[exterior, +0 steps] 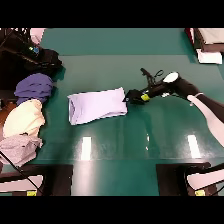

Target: Fold the shirts.

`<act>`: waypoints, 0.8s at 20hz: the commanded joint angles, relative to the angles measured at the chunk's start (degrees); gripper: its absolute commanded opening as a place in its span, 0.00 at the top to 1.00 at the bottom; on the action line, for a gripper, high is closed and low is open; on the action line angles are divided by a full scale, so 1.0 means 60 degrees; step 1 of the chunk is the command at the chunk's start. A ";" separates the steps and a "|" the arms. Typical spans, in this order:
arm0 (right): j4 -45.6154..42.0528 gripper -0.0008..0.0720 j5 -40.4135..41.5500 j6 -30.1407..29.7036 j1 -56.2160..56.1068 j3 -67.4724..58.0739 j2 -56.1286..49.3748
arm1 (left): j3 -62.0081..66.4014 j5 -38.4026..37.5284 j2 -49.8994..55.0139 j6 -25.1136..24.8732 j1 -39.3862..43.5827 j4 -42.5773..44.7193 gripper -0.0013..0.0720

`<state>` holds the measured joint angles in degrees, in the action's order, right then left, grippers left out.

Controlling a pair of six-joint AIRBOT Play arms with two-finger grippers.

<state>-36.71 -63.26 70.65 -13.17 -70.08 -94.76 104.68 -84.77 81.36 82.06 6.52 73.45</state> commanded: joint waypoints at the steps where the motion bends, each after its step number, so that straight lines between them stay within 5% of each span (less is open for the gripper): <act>1: 0.0721 0.03 0.0047 -0.0175 -0.0565 -0.0729 -0.1180 | -0.0004 -0.0058 0.0011 0.0007 -0.0004 -0.0062 0.95; 4: 0.1395 0.06 0.0044 -0.0178 -0.1078 -0.1472 -0.1996 | -0.0004 -0.0270 0.0011 0.0000 -0.0004 -0.0058 0.95; 6: 0.1381 0.43 0.0098 -0.0288 -0.1286 -0.1778 -0.2193 | -0.0004 -0.0313 0.0011 0.0000 -0.0004 -0.0058 0.95; 8: 0.1377 0.96 0.0073 -0.0849 -0.1319 -0.1851 -0.2171 | -0.0004 -0.0310 0.0011 0.0000 -0.0004 -0.0058 0.95; 16: 0.0324 0.97 0.1122 -0.1042 0.0947 0.0674 0.1086 | -0.0004 -0.0583 0.0011 0.0000 -0.0004 -0.0029 0.95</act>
<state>-32.16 -59.42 64.86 -13.76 -72.44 -95.88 104.68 -87.72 81.41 82.08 6.52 73.17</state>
